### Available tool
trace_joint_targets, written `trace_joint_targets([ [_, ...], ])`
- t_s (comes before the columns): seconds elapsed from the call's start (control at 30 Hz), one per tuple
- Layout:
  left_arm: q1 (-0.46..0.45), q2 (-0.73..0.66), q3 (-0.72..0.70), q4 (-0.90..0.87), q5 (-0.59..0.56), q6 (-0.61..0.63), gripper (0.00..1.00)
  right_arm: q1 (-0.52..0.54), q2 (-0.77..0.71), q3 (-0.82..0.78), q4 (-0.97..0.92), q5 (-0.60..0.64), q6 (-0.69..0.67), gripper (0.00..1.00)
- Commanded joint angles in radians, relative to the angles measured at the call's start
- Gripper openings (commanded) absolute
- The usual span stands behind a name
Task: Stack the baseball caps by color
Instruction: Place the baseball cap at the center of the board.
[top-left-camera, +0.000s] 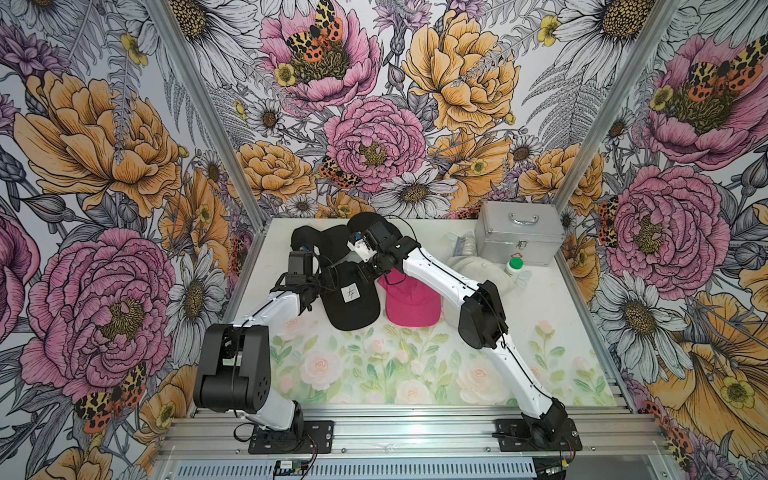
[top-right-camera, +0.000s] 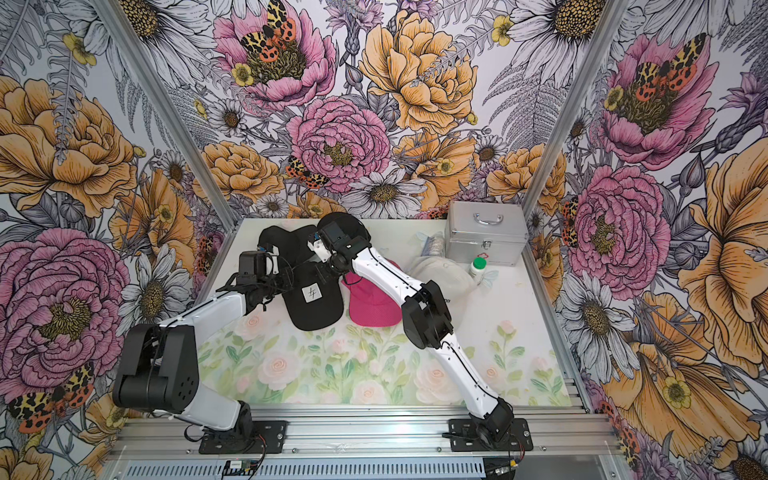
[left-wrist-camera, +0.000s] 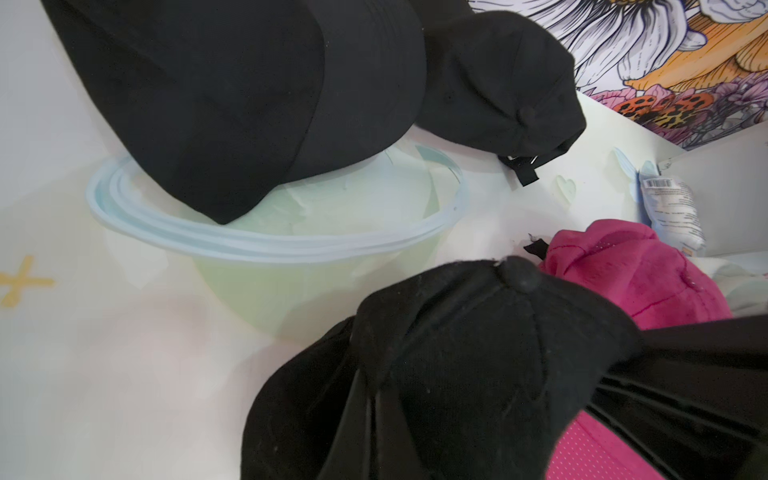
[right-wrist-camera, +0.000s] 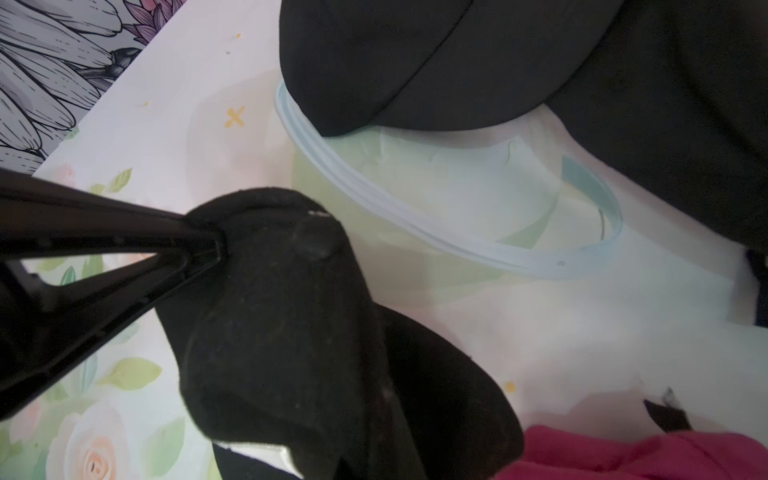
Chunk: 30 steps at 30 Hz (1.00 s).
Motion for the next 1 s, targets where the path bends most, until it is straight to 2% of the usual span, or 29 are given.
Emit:
trace_joint_targets([
  [0.0, 0.018, 0.072, 0.087, -0.072, -0.006, 0.039, 0.00, -0.013, -0.008, 0.037, 0.013, 0.071, 0.043, 0.03],
  [0.03, 0.017, 0.097, 0.112, -0.081, 0.008, 0.044, 0.00, -0.014, -0.012, 0.031, 0.013, 0.086, 0.044, 0.05],
  [0.17, 0.015, 0.157, 0.187, -0.101, 0.009, 0.054, 0.08, -0.014, -0.038, 0.015, 0.012, 0.133, 0.050, 0.24],
  [0.23, 0.015, 0.148, 0.210, -0.116, -0.017, 0.059, 0.21, -0.012, -0.053, 0.015, 0.013, 0.140, 0.048, 0.39],
  [0.3, 0.015, 0.122, 0.225, -0.124, -0.015, 0.063, 0.42, -0.008, -0.075, 0.009, 0.013, 0.161, 0.041, 0.53],
  [0.37, 0.011, 0.087, 0.218, -0.126, -0.010, 0.059, 0.63, -0.004, -0.100, -0.004, 0.014, 0.196, 0.043, 0.57],
  [0.43, -0.001, 0.041, 0.196, -0.123, -0.033, 0.060, 0.73, 0.007, -0.149, -0.043, 0.032, 0.230, 0.042, 0.65],
  [0.47, -0.007, 0.018, 0.176, -0.119, -0.053, 0.062, 0.77, 0.014, -0.177, -0.076, 0.054, 0.244, 0.042, 0.94],
  [0.5, -0.011, -0.005, 0.157, -0.115, -0.070, 0.062, 0.82, 0.019, -0.205, -0.109, 0.075, 0.258, 0.046, 0.99],
  [0.57, -0.012, -0.048, 0.118, -0.105, -0.082, 0.053, 0.89, 0.024, -0.249, -0.157, 0.104, 0.281, 0.059, 0.99],
  [0.6, -0.011, -0.074, 0.090, -0.094, -0.089, 0.042, 0.97, 0.027, -0.276, -0.188, 0.119, 0.304, 0.071, 0.99],
  [0.63, -0.010, -0.097, 0.064, -0.081, -0.094, 0.029, 0.99, 0.028, -0.301, -0.222, 0.139, 0.322, 0.077, 0.99],
  [0.83, -0.009, -0.192, -0.081, -0.045, -0.121, -0.046, 0.99, 0.031, -0.514, -0.523, 0.306, 0.455, 0.153, 0.99],
  [0.97, 0.013, -0.180, -0.166, 0.076, 0.035, -0.031, 0.99, 0.031, -0.672, -0.750, 0.435, 0.554, 0.165, 0.99],
])
